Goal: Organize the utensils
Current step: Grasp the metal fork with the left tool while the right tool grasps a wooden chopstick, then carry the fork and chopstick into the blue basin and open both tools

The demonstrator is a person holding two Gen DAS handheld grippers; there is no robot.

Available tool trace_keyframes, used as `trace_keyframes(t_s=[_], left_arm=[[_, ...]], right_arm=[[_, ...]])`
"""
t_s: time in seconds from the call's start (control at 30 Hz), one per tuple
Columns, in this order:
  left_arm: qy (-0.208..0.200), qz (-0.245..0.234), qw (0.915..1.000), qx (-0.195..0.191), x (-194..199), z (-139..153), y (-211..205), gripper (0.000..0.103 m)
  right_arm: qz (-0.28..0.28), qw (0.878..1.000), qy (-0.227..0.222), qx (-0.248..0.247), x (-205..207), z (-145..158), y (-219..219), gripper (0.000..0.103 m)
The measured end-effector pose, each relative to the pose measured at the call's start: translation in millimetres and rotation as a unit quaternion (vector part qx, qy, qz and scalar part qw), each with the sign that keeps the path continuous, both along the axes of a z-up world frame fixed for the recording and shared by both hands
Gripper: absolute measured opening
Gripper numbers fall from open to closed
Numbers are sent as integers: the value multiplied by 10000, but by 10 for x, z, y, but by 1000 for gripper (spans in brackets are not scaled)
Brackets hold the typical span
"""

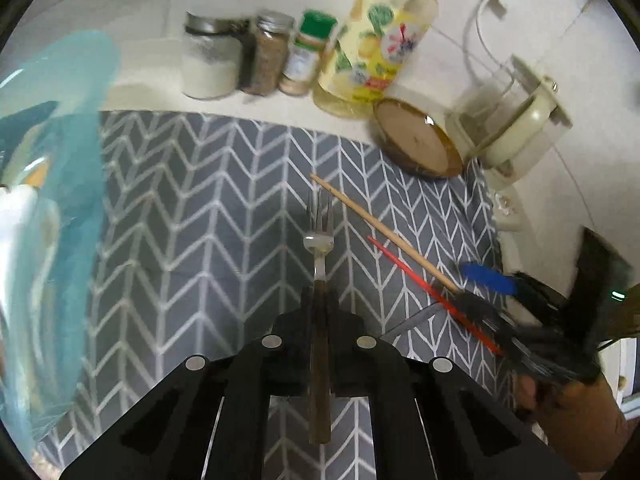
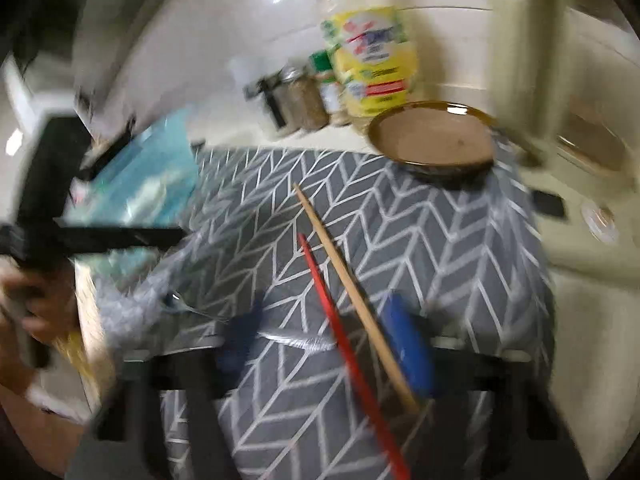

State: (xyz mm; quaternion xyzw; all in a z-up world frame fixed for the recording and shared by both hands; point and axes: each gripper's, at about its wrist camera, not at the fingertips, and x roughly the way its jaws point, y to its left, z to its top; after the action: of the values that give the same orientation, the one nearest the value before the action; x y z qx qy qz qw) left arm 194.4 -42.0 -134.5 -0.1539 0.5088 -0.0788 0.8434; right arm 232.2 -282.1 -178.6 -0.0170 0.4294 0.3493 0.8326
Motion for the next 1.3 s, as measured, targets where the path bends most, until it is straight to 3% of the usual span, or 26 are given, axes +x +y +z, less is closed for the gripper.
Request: trace_keyframes(t_s=[0.07,0.17,0.23,0.33,0.43,0.57,0.77,0.9,1.03,1.17,1.3], left_arm=[[-92,81,9999,29,-76,94,65,7],[-182,180,9997,-39,-161,203,142,7],[-246,218,9994,-63,-202,263,181,7],[-349,262,9990,-97,-263,351,218,7],[-422,228,9987,-195,-299,441,253,7],[-639,157,9972,-348,-346,654,367,7],[-1005,281,9933,-498,-395,1027,836,7],[-1238,444,9908,-326,-444,1290,1373,7],[-1308,572,9896,176,-440,1381,1973,7],[-933,475,9925,628,-308,1151,2489,7],[-505,147,9973,521,-194,805,2722,7]], right_arm=[[107,9998,44,-169,166,-97,126,32],[238,9990,-29,-373,292,-189,232,22],[367,9978,-221,-516,317,-192,301,16],[599,9888,-793,-1114,207,-202,443,12],[289,9889,-742,-1257,172,-170,477,7],[-470,9986,-104,-212,177,86,276,7],[-1184,9838,619,1193,73,492,286,7],[-1314,9736,689,1732,-52,897,721,7],[-1400,9572,971,2341,-121,1179,1386,7],[-1513,9540,1139,2325,-189,1175,2132,7],[-1599,9590,1505,1793,-266,914,2836,8]])
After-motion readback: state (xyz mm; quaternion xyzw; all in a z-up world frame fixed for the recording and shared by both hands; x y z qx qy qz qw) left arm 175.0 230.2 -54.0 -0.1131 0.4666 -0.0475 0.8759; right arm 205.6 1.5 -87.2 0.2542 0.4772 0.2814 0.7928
